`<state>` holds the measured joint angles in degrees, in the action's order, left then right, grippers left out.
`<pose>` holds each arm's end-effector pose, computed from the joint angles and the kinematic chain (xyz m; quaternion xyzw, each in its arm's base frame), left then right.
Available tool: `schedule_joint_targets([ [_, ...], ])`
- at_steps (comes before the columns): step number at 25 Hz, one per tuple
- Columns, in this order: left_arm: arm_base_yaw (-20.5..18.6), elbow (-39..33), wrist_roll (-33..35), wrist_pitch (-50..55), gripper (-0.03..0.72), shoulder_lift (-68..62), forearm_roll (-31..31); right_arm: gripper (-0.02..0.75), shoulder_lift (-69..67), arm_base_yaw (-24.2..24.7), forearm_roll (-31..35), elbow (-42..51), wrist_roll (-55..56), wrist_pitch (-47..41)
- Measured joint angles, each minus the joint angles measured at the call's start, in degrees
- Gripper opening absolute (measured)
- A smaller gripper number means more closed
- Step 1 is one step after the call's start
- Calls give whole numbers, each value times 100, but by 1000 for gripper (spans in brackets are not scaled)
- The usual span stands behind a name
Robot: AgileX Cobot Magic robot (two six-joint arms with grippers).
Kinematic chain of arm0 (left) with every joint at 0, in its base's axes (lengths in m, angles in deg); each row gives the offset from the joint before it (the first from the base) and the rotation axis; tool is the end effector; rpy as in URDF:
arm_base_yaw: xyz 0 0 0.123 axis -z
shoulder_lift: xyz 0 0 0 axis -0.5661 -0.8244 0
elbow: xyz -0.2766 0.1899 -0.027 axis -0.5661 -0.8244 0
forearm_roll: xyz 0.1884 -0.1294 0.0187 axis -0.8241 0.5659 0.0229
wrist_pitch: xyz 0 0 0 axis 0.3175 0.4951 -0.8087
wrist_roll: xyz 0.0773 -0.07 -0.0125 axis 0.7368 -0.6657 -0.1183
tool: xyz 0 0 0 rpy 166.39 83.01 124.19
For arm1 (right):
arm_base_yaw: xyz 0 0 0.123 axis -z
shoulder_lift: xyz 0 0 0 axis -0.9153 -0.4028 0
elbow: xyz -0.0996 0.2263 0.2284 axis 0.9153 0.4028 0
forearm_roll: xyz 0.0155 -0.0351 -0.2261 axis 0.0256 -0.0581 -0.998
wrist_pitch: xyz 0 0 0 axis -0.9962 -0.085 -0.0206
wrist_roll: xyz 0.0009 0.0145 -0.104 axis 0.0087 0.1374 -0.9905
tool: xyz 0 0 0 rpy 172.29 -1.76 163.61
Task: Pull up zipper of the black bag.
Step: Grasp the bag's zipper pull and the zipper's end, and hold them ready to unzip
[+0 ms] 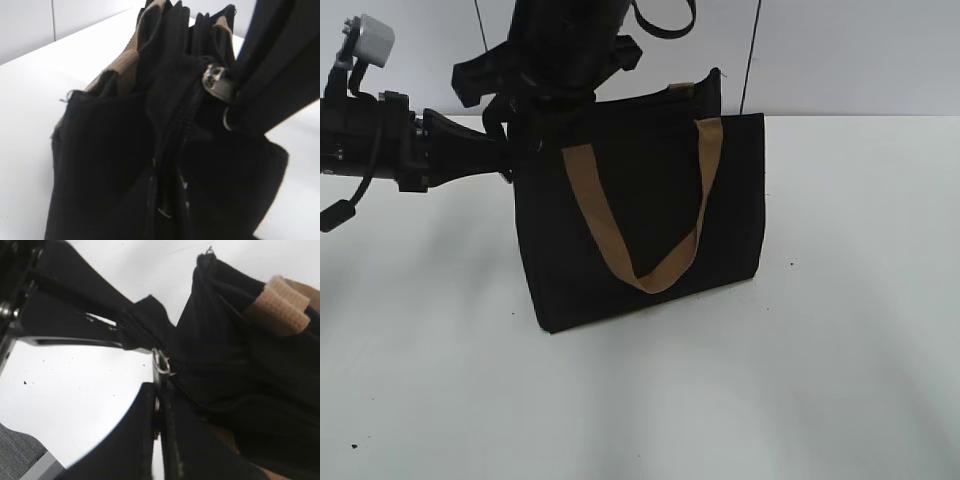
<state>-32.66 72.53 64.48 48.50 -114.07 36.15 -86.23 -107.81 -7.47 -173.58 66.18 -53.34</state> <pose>0.3337 -0.0997 0.2650 0.4091 0.7160 -0.3426 0.4501 0.3510 0.3364 0.3204 -0.3427 0.9064 0.1679 0.1812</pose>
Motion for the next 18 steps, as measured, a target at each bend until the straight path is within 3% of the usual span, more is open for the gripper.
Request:
schedule_joint_targets([
  [12,-3,26,-898,-456,38,191,-779,-10,195,128,39,0,0,-329],
  [18,-51,30,-1246,-788,38,477,-1106,-10,195,297,539,-19,0,-377],
])
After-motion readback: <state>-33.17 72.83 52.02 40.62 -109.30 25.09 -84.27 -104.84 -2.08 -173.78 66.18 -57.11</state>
